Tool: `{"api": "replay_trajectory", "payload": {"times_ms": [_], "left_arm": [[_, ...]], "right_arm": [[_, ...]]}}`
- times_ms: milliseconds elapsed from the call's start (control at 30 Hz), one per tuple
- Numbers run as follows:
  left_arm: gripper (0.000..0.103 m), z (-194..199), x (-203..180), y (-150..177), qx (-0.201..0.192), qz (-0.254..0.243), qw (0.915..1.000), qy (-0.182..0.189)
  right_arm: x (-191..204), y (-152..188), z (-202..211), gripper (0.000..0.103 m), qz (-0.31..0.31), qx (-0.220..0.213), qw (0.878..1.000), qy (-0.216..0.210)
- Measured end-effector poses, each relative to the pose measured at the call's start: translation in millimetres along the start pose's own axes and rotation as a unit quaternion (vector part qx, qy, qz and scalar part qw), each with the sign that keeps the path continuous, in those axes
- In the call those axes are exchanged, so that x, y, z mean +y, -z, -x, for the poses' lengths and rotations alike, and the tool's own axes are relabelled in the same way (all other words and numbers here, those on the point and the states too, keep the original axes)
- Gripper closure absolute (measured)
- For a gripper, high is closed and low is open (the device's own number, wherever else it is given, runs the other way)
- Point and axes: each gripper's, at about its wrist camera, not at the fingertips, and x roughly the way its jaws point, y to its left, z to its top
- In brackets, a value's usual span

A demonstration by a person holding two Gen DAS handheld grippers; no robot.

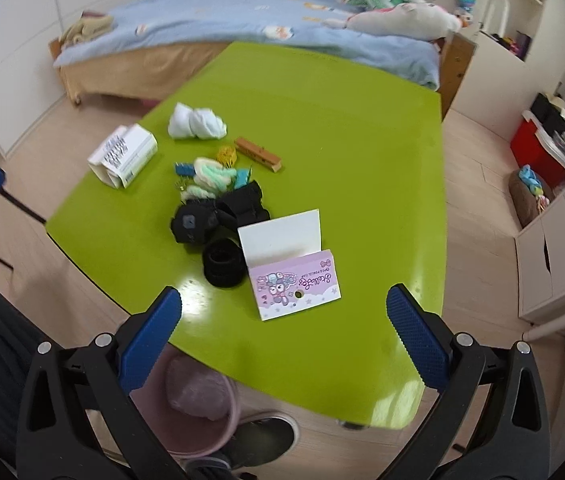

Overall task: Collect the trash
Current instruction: 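Grasp the pink card with the right tool while the left tool grasps the white cotton-socks box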

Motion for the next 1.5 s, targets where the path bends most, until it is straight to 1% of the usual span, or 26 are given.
{"api": "replay_trajectory", "payload": {"times_ms": [133, 233, 300, 533, 567, 600, 633, 667, 700, 933, 1067, 1300, 1367, 1500], "left_arm": [[0.005, -0.2, 1.5, 1.0, 0.002, -0.003, 1.0, -0.005], [0.005, -0.4, 2.7, 3.0, 0.005, -0.006, 1.0, -0.007], [0.005, -1.1, 4.4, 4.1, 0.007, -0.004, 0.9999, -0.006], [0.005, -2.9, 7.6, 6.2, 0.011, -0.003, 0.9999, -0.007], [0.005, -2.9, 8.2, 6.2, 0.011, -0.003, 0.9999, -0.007], [0.005, -3.3, 9.2, 6.4, 0.012, -0.001, 0.9999, -0.007], [0.005, -3.8, 10.0, 6.3, 0.012, 0.0, 0.9999, -0.007], [0.005, -4.4, 10.5, 5.9, 0.012, 0.0, 0.9999, -0.007], [0.005, -5.0, 11.1, 5.6, 0.012, 0.001, 0.9999, -0.007], [0.005, -8.7, 14.5, -1.0, 0.007, -0.001, 0.9999, -0.012], [0.005, -13.4, 21.5, -10.0, 0.003, 0.002, 0.9999, -0.015], [0.005, -29.7, 40.0, -31.7, 0.008, 0.017, 0.9995, -0.026], [0.005, -37.8, 45.4, -37.6, 0.015, 0.02, 0.9994, -0.025], [0.005, -63.2, 59.9, -52.2, 0.048, 0.033, 0.9976, -0.037]], "right_arm": [[-3.0, -3.8, -27.7, 0.003, 0.033, 0.03, 0.999, -0.004], [-5.5, -7.3, -42.6, 0.003, 0.048, 0.044, 0.998, -0.009], [-8.1, -9.3, -50.6, 0.003, 0.053, 0.05, 0.997, -0.011], [-14.1, -9.8, -68.4, 0.003, 0.06, 0.068, 0.995, -0.039], [-14.9, -10.3, -68.3, 0.006, 0.059, 0.066, 0.995, -0.044], [-15.5, -9.8, -67.2, 0.012, 0.058, 0.062, 0.995, -0.051], [-15.9, -9.3, -67.6, 0.027, 0.057, 0.065, 0.995, -0.053], [-16.3, -8.5, -68.7, 0.035, 0.057, 0.069, 0.995, -0.052], [-17.0, -7.7, -69.1, 0.038, 0.057, 0.071, 0.995, -0.05], [-19.6, -3.4, -55.5, 0.039, 0.035, 0.043, 0.997, -0.046], [-21.6, 2.1, -39.2, 0.039, 0.006, 0.027, 0.998, -0.05], [-21.6, 9.8, -11.4, 0.039, -0.049, 0.0, 0.997, -0.058], [-19.0, 11.6, -1.2, 0.039, -0.057, -0.012, 0.997, -0.057], [-15.3, 12.6, 11.8, 0.039, -0.067, -0.025, 0.996, -0.061]]}}
